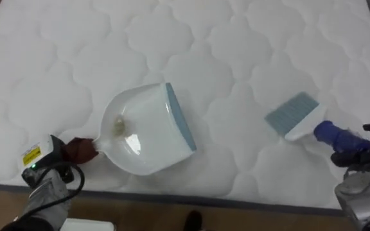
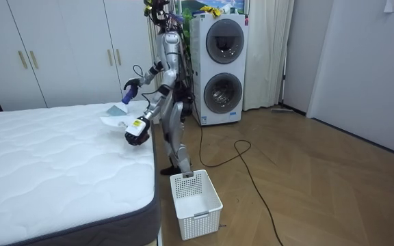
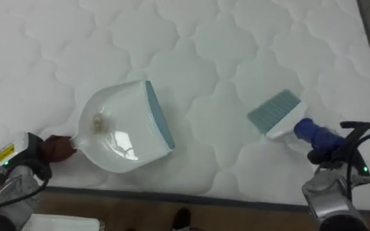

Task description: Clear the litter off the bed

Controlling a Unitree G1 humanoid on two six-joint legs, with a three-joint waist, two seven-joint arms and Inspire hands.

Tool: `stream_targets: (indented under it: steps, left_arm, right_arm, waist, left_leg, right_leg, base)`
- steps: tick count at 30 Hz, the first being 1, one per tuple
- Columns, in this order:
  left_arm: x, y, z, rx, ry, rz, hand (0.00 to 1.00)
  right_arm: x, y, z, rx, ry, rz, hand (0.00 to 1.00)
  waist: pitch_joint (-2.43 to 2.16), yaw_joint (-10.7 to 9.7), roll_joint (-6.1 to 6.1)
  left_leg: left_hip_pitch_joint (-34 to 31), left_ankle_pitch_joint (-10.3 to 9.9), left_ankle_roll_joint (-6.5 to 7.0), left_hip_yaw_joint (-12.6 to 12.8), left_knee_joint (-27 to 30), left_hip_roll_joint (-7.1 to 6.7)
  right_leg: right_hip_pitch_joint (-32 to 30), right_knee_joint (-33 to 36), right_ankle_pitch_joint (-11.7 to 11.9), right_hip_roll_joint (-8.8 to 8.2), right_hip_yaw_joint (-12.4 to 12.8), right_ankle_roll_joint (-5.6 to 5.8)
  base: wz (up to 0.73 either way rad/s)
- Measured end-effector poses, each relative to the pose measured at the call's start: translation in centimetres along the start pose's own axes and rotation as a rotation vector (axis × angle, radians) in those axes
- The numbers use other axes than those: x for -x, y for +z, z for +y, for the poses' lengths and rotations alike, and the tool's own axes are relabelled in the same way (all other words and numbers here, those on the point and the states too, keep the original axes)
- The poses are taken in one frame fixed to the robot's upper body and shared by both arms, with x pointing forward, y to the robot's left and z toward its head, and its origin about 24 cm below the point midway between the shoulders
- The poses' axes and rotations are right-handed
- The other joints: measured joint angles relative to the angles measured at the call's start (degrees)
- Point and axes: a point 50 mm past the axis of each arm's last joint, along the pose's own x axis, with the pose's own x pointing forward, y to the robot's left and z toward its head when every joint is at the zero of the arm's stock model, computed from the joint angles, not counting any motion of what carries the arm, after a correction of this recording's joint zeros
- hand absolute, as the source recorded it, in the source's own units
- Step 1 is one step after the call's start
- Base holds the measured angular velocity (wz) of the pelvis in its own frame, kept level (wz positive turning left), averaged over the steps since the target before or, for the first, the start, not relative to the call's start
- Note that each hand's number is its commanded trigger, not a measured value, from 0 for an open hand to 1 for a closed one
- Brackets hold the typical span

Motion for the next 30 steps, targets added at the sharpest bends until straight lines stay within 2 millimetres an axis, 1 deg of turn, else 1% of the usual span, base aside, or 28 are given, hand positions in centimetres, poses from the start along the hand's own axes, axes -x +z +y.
stream_targets:
  steps: [1,3,4,5,6,7,9,10,11,13,14,15,16,18,19,20,21,22,23,24,25,26,27,28,29,30]
  left_arm:
    - [0.1,0.0,-0.1,0.006,-0.002,-0.003,1.0]
    - [0.5,-0.3,-0.2,0.03,-0.002,-0.014,1.0]
    - [0.5,-0.4,-0.2,0.034,-0.004,-0.015,1.0]
    - [0.7,-0.6,-0.3,0.048,-0.018,-0.015,1.0]
    - [1.0,-0.6,-0.3,0.062,-0.027,-0.024,1.0]
    - [1.2,-0.8,-0.4,0.069,-0.028,-0.027,1.0]
    - [2.2,-1.4,-0.8,0.082,-0.044,-0.038,1.0]
    - [2.4,-1.5,-1.0,0.083,-0.054,-0.039,1.0]
    - [2.7,-1.6,-1.1,0.089,-0.069,-0.045,1.0]
    - [3.2,-1.2,-1.3,0.106,-0.081,-0.063,1.0]
    - [3.4,-0.7,-1.7,0.125,-0.099,-0.067,1.0]
    - [3.7,-0.3,-2.2,0.141,-0.124,-0.07,1.0]
    - [3.8,-0.1,-2.4,0.148,-0.138,-0.074,1.0]
    - [4.3,0.4,-3.2,0.155,-0.189,-0.085,1.0]
    - [4.4,0.3,-3.4,0.156,-0.199,-0.084,1.0]
    - [4.6,0.2,-3.7,0.158,-0.215,-0.08,1.0]
    - [4.9,0.1,-4.0,0.157,-0.237,-0.076,1.0]
    - [5.0,-0.1,-4.2,0.157,-0.247,-0.072,1.0]
    - [5.4,-0.6,-4.6,0.159,-0.262,-0.057,1.0]
    - [5.5,-0.8,-4.7,0.159,-0.272,-0.05,1.0]
    - [5.5,-0.8,-4.7,0.16,-0.276,-0.05,1.0]
    - [5.5,-0.8,-4.7,0.162,-0.281,-0.049,1.0]
    - [5.4,-0.8,-4.6,0.164,-0.286,-0.049,1.0]
    - [5.4,-0.8,-4.6,0.166,-0.29,-0.049,1.0]
    - [5.4,-0.8,-4.5,0.171,-0.295,-0.052,1.0]
    - [5.3,-0.7,-4.3,0.179,-0.296,-0.056,1.0]
  right_arm:
    - [0.1,-0.2,0.0,0.002,0.006,0.002,0.0]
    - [0.2,-0.7,0.0,0.003,0.023,0.015,0.0]
    - [0.3,-0.9,0.0,0.003,0.026,0.019,0.0]
    - [0.4,-1.4,0.0,0.008,0.035,0.028,0.0]
    - [0.6,-1.9,0.0,0.011,0.043,0.038,0.0]
    - [0.7,-2.0,0.0,0.012,0.05,0.04,0.0]
    - [1.2,-2.2,0.0,0.0,0.068,0.023,0.0]
    - [1.3,-2.2,0.1,-0.002,0.072,0.019,0.0]
    - [1.6,-2.2,0.1,-0.016,0.077,0.013,0.0]
    - [2.2,-2.2,-0.1,-0.047,0.083,-0.003,0.0]
    - [2.3,-1.9,-0.1,-0.061,0.085,-0.013,0.0]
    - [2.4,-1.6,-0.1,-0.074,0.087,-0.021,0.0]
    - [2.4,-1.4,-0.1,-0.082,0.088,-0.025,0.0]
    - [2.9,-0.7,0.1,-0.118,0.103,-0.057,0.0]
    - [3.0,-0.5,0.3,-0.128,0.112,-0.062,0.0]
    - [3.4,-0.4,0.7,-0.142,0.123,-0.062,0.0]
    - [3.7,-0.4,1.0,-0.138,0.142,-0.064,0.0]
    - [3.8,-0.4,1.2,-0.13,0.15,-0.069,0.0]
    - [3.9,-0.3,1.3,-0.125,0.163,-0.081,0.0]
    - [3.9,-0.3,1.4,-0.123,0.167,-0.082,0.0]
    - [3.9,-0.3,1.4,-0.122,0.172,-0.081,0.0]
    - [4.1,-0.4,1.6,-0.121,0.19,-0.079,0.0]
    - [4.3,-0.3,1.9,-0.119,0.213,-0.081,0.0]
    - [4.3,-0.3,2.0,-0.117,0.225,-0.086,0.0]
    - [4.4,0.1,2.1,-0.118,0.239,-0.098,0.0]
    - [4.6,0.4,2.3,-0.119,0.249,-0.114,0.0]
  waist:
    - [-0.13,0.1,0.15]
    - [-0.78,0.3,0.85]
    - [-0.85,0.5,0.95]
    - [-1.3,0.5,1.42]
    - [-1.51,0.5,1.72]
    - [-1.57,0.6,1.77]
    - [-1.68,1.1,2.08]
    - [-1.7,1.1,2.12]
    - [-1.69,1.1,2.14]
    - [-1.67,0.9,2.18]
    - [-1.58,0.9,2.32]
    - [-1.59,0.9,2.48]
    - [-1.53,0.8,2.59]
    - [-1.46,0.7,2.73]
    - [-1.47,0.7,2.74]
    - [-1.45,0.6,2.79]
    - [-1.38,1.1,3.17]
    - [-1.32,1.3,3.43]
    - [-1.19,2.1,4.3]
    - [-1.06,2.5,4.97]
    - [-0.97,2.8,5.21]
    - [-0.97,2.8,5.33]
    - [-1.0,2.8,5.33]
    - [-1.04,2.9,5.41]
    - [-1.03,3.5,5.73]
    - [-0.98,3.8,5.75]
  left_leg:
    - [0.8,0.0,0.0,0.0,-0.4,-0.05]
    - [3.8,0.0,-0.02,0.2,-1.9,-0.11]
    - [4.6,0.0,-0.02,0.3,-2.2,-0.12]
    - [5.6,0.0,-0.04,0.1,-2.8,-0.09]
    - [6.8,0.1,-0.14,-0.1,-3.7,-0.12]
    - [7.7,0.3,-0.18,-0.1,-4.4,-0.16]
    - [10.5,0.4,-0.28,-0.1,-5.8,-0.22]
    - [11.0,0.4,-0.32,-0.2,-6.0,-0.24]
    - [11.5,0.4,-0.42,-0.8,-6.1,-0.2]
    - [11.4,0.4,-0.58,-2.1,-5.9,-0.23]
    - [11.4,0.4,-0.63,-3.2,-5.6,-0.35]
    - [11.5,0.4,-0.63,-3.4,-5.1,-0.35]
    - [11.5,0.4,-0.62,-3.1,-4.9,-0.24]
    - [11.5,0.5,-0.67,-2.8,-4.3,0.01]
    - [11.5,0.6,-0.81,-2.6,-4.3,0.09]
    - [11.7,0.9,-0.94,-1.1,-4.4,0.55]
    - [12.1,1.0,-0.98,0.3,-4.3,0.92]
    - [12.4,1.0,-0.98,0.3,-4.3,0.85]
    - [12.8,0.9,-0.87,0.2,-4.2,0.56]
    - [12.7,0.8,-0.73,0.2,-4.1,-0.06]
    - [12.6,0.9,-0.6,0.4,-4.1,-0.19]
    - [12.5,1.1,-0.32,2.0,-4.1,-0.27]
    - [12.6,1.2,-0.08,3.3,-4.0,-0.79]
    - [12.5,1.1,0.09,3.3,-4.0,-1.31]
    - [12.3,1.0,0.58,3.3,-4.0,-1.68]
    - [12.1,1.0,1.06,2.7,-3.9,-2.32]
  right_leg:
    - [0.7,-0.2,-0.1,0.0,0.0,0.1]
    - [3.3,-0.9,-0.4,0.09,0.0,0.39]
    - [3.9,-1.0,-0.5,0.09,-0.1,0.46]
    - [5.2,-1.8,-0.7,0.11,-0.6,0.56]
    - [6.6,-2.5,-0.8,0.11,-1.1,0.66]
    - [7.3,-2.8,-0.8,0.14,-1.2,0.73]
    - [9.6,-2.8,-1.7,0.19,-1.3,0.87]
    - [10.1,-2.8,-1.9,0.17,-1.5,0.93]
    - [11.0,-3.0,-2.2,0.09,-2.4,0.87]
    - [12.1,-3.4,-2.6,-0.19,-4.2,0.82]
    - [12.8,-3.4,-3.0,-0.43,-5.4,0.88]
    - [13.7,-3.4,-3.5,-0.74,-6.6,1.05]
    - [14.1,-3.3,-3.9,-0.93,-7.5,1.16]
    - [15.8,-3.2,-5.3,-1.89,-10.9,1.69]
    - [16.2,-3.1,-5.5,-2.19,-11.7,1.76]
    - [17.0,-2.7,-5.9,-2.61,-12.7,1.82]
    - [17.8,-2.3,-6.6,-3.07,-13.8,2.11]
    - [18.2,-2.1,-6.9,-3.29,-14.1,2.27]
    - [18.8,-1.3,-7.4,-4.02,-15.2,2.53]
    - [19.0,-0.1,-8.1,-5.08,-16.5,2.8]
    - [19.0,1.0,-8.7,-5.83,-17.3,3.06]
    - [19.0,2.9,-10.0,-7.48,-18.5,3.63]
    - [19.1,5.1,-11.2,-9.02,-19.0,4.17]
    - [19.1,5.9,-11.5,-9.62,-19.3,4.44]
    - [19.2,7.0,-11.7,-10.58,-19.9,4.62]
    - [19.1,8.2,-11.9,-11.32,-19.8,4.99]
  base:
    - [0.0]
    - [0.0]
    - [0.0]
    - [0.11]
    - [0.13]
    - [0.1]
    - [0.07]
    - [0.17]
    - [0.33]
    - [0.46]
    - [0.55]
    - [0.6]
    - [0.73]
    - [0.78]
    - [0.79]
    - [0.82]
    - [0.73]
    - [0.51]
    - [0.42]
    - [0.51]
    - [0.72]
    - [0.8]
    - [0.75]
    - [0.56]
    - [0.4]
    - [0.39]
